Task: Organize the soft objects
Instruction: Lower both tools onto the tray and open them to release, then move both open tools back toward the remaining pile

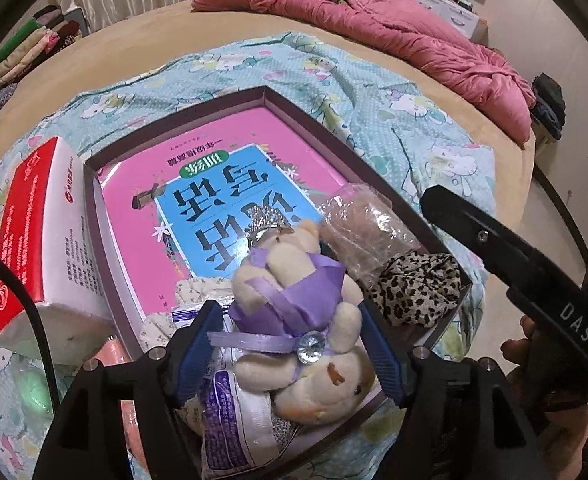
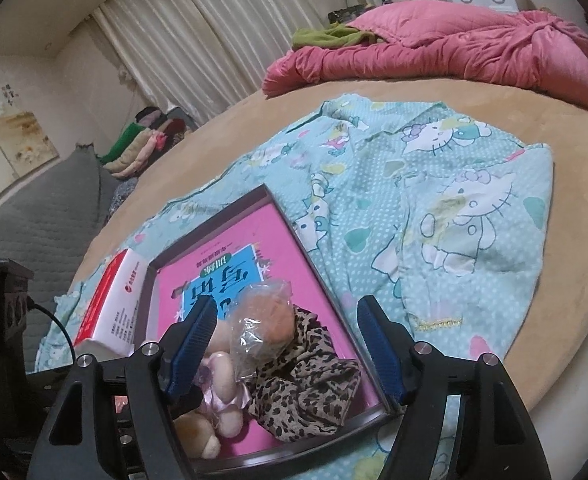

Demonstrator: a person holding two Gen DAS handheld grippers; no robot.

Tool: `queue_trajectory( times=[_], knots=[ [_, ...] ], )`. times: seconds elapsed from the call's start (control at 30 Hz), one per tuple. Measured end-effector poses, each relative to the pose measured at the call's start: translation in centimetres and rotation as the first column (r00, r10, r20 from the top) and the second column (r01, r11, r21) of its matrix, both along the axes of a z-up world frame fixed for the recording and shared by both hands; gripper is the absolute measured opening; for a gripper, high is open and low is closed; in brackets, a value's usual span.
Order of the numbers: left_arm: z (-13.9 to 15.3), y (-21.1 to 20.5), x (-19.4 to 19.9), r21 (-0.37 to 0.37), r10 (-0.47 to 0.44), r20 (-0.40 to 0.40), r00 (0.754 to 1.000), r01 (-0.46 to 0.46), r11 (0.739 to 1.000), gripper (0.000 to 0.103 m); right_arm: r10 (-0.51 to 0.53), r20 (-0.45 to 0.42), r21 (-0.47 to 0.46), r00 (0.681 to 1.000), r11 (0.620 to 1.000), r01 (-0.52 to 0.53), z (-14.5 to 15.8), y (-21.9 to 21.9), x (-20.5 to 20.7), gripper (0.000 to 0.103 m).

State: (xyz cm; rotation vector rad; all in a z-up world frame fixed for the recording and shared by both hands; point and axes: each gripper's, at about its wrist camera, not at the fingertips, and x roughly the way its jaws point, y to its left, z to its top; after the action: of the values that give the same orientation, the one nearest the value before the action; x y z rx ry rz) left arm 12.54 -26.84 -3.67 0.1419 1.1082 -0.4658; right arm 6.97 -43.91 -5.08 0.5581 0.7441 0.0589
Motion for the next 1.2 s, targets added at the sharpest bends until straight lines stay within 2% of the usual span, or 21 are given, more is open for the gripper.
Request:
queue_trajectory(
  times=[0.43,0.53,0.6,1.2],
  knots=[
    [2.8,1.4,-1.8,-0.008,0.017,0.075,0.997,-0.016,1.000,0.071,-0.034,0.024,-0.043,0.999,0.998,0.035,1.5,0.3,-1.1,0.081],
    [3.6,2.0,-2.2,0.003,0.033,0.102,0.994,-0.034,0.999,0.079,-0.030,0.021,-0.052,0.999,0.998,0.031,1.7,0.6,-1.1,0.081],
    [4.0,2.5,-2.5,0.003,0.044,0.113,0.993,-0.044,0.999,0.080,-0.025,0.022,-0.067,0.999,0.997,0.027,1.9,0.8,-1.1,0.081],
    [5.7,6.9,-4.8,-0.020,0.101,0.130,0.986,-0.099,0.995,0.080,0.006,0.053,-0.160,0.999,0.987,0.002,3.6,3.2,-1.9,0.082]
  ],
)
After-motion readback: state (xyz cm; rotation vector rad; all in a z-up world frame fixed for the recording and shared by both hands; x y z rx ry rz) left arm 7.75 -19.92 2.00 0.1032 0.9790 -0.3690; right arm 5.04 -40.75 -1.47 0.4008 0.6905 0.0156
